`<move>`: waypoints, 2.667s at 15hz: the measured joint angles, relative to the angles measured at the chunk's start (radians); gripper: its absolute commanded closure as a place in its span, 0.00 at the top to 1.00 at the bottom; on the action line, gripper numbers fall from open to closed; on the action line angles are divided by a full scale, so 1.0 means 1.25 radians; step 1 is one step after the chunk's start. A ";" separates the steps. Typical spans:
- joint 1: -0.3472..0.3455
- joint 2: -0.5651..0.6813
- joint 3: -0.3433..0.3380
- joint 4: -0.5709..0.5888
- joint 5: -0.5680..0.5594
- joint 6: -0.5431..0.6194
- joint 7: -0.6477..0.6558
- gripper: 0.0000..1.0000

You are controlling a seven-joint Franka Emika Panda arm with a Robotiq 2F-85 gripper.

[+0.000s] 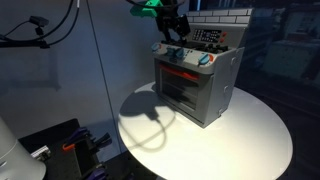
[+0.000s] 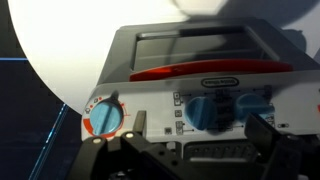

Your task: Turn the second blue knob from the right to the right

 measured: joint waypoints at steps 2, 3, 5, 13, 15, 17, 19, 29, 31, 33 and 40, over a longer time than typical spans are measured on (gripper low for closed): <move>0.000 0.006 0.003 -0.004 0.000 0.018 0.000 1.00; 0.000 0.010 0.004 -0.004 0.000 0.027 0.000 1.00; 0.000 0.020 0.007 -0.004 0.000 0.045 0.001 1.00; 0.000 0.048 0.012 -0.004 0.000 0.096 0.013 0.98; 0.000 0.053 0.014 -0.004 0.000 0.098 0.016 0.89; 0.001 0.056 0.015 -0.004 0.000 0.098 0.017 0.82; 0.001 0.059 0.017 -0.004 0.000 0.098 0.017 0.81; 0.001 0.068 0.022 -0.002 0.000 0.100 0.032 0.78; 0.001 0.071 0.023 -0.001 0.000 0.101 0.035 0.76; 0.001 0.075 0.023 0.001 0.000 0.101 0.038 0.75; 0.001 0.079 0.025 0.004 -0.001 0.105 0.052 0.73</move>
